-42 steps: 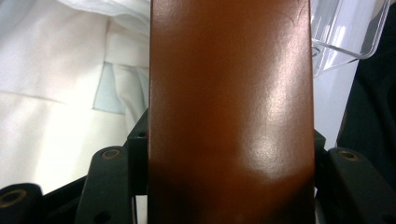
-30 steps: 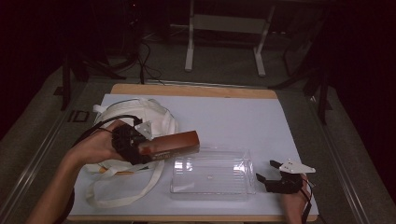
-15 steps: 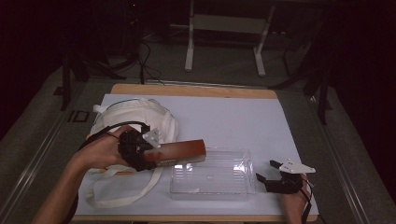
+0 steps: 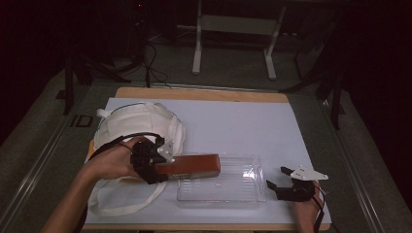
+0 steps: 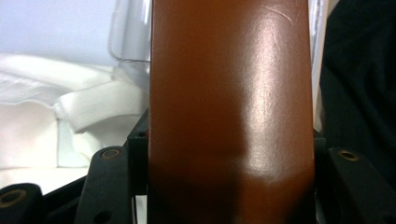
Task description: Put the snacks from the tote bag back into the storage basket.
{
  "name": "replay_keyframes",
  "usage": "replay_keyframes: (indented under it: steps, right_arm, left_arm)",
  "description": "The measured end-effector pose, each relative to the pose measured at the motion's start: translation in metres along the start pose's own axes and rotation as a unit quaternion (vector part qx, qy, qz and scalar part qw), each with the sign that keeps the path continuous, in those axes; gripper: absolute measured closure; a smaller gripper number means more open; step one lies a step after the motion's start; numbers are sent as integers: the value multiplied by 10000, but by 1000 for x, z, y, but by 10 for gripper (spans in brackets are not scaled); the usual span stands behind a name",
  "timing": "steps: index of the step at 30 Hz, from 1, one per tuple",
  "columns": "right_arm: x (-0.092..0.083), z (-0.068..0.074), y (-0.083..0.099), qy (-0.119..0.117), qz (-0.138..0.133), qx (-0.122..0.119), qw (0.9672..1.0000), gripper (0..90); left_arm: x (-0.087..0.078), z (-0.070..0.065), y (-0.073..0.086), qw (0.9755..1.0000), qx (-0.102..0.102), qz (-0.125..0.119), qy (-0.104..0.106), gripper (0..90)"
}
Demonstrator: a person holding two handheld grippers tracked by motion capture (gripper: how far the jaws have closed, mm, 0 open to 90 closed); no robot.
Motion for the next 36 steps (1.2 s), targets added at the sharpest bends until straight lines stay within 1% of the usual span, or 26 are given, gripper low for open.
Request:
replay_keyframes:
  steps: [2,7,9,13,18,20,28,36]
  right_arm:
    - [0,0,0,-2,1,2,10000,174]
    - [0,0,0,1,1,-7,10000,175]
    - [0,0,0,3,-1,-16,10000,175]
    - [0,0,0,4,0,-17,10000,175]
    - [0,0,0,4,-1,-13,10000,174]
    - [0,0,0,5,0,-22,10000,175]
    - [0,0,0,2,1,-28,10000,175]
    - [0,0,0,1,1,-28,10000,175]
  left_arm:
    - [1,-2,-1,10000,-1,-30,57,438]
    - [5,-4,-1,9999,16,-41,92,439]
    - [9,-7,-1,9999,58,-10,153,439]
    - [14,-10,-1,9998,89,59,193,439]
    - [17,-13,-3,9995,167,125,217,438]
    - [18,-14,-3,9996,155,121,212,438]
    - [26,-21,-6,9990,249,214,298,438]
    - [29,-25,-9,9987,332,273,291,438]
Point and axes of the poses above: each handheld gripper's, and its own axes: x roughly forward along the jaws, y roughly out of its underside, z roughly to its left, the point moved 8 cm from there along x, roughly forward along the jaws, and after that the axes turned 4 degrees about z, right-handed, at the moved point
